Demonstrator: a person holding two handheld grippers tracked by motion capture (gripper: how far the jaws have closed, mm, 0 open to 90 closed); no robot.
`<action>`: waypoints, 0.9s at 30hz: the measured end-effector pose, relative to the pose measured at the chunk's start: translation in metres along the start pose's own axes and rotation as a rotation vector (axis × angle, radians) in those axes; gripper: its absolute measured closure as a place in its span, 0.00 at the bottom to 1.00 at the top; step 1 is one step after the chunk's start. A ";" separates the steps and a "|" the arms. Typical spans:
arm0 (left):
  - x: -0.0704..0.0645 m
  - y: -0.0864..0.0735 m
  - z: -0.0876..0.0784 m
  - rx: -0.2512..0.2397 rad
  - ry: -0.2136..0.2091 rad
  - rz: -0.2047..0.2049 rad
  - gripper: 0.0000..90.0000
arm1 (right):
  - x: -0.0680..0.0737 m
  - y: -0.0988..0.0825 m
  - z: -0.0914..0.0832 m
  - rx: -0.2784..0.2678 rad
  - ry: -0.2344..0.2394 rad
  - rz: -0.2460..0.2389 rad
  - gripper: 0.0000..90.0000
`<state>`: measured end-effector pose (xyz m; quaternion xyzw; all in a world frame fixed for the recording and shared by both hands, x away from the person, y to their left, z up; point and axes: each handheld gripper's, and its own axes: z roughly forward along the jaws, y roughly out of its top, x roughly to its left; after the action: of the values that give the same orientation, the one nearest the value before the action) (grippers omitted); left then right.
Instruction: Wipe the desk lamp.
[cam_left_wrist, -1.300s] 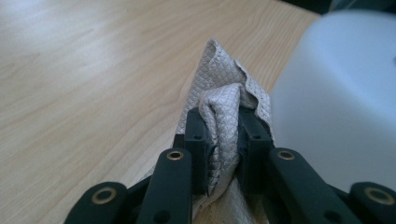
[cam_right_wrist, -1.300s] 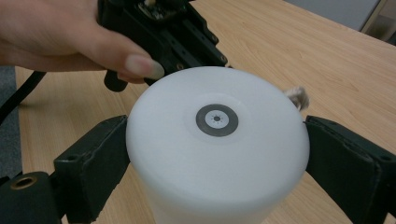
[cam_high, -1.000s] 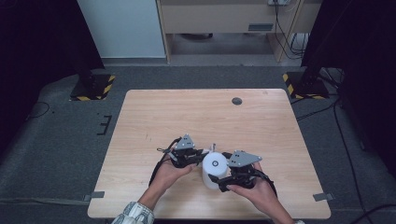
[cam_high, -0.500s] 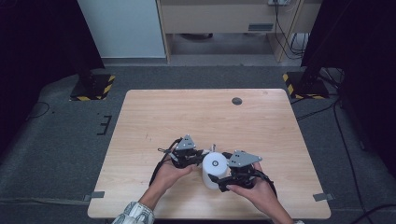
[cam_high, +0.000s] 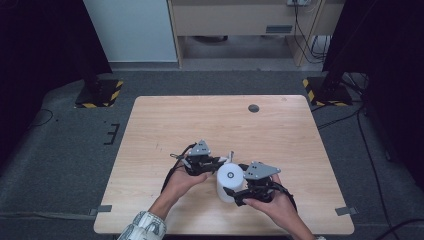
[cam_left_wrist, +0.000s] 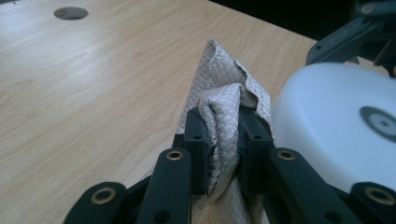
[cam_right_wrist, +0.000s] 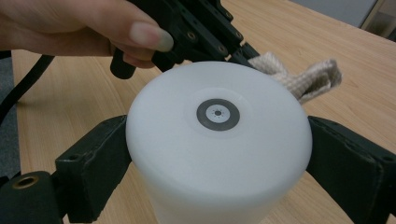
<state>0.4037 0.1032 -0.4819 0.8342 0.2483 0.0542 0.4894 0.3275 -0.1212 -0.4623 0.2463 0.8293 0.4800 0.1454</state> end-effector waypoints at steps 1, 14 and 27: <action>0.001 -0.002 0.002 0.011 0.000 0.001 0.85 | 0.000 0.000 0.000 -0.001 0.001 0.000 0.11; 0.003 -0.008 0.010 0.047 -0.021 -0.015 0.85 | 0.000 0.001 0.000 0.011 -0.001 -0.014 0.10; 0.004 -0.010 0.017 0.079 -0.026 -0.007 0.85 | 0.000 0.001 0.000 0.013 -0.002 -0.016 0.10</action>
<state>0.4096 0.0959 -0.4995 0.8526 0.2470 0.0318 0.4593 0.3281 -0.1210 -0.4616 0.2412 0.8343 0.4730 0.1485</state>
